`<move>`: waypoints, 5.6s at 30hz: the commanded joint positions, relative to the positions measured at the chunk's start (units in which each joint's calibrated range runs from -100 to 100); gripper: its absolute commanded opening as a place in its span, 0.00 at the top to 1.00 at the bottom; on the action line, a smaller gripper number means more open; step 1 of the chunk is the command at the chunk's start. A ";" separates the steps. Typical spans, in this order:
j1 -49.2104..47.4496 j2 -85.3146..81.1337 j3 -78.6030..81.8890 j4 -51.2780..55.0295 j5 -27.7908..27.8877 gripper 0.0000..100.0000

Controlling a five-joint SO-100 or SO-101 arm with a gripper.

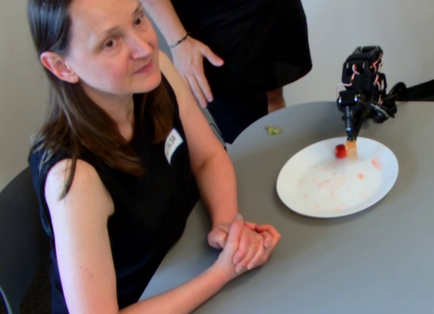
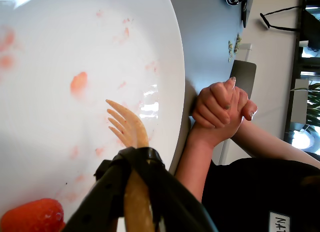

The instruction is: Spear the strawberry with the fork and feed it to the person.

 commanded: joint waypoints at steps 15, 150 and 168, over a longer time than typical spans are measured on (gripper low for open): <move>0.67 -0.67 0.09 0.30 0.28 0.99; 14.48 56.76 -61.14 28.41 12.65 0.99; 27.39 34.32 -92.52 12.40 12.13 0.99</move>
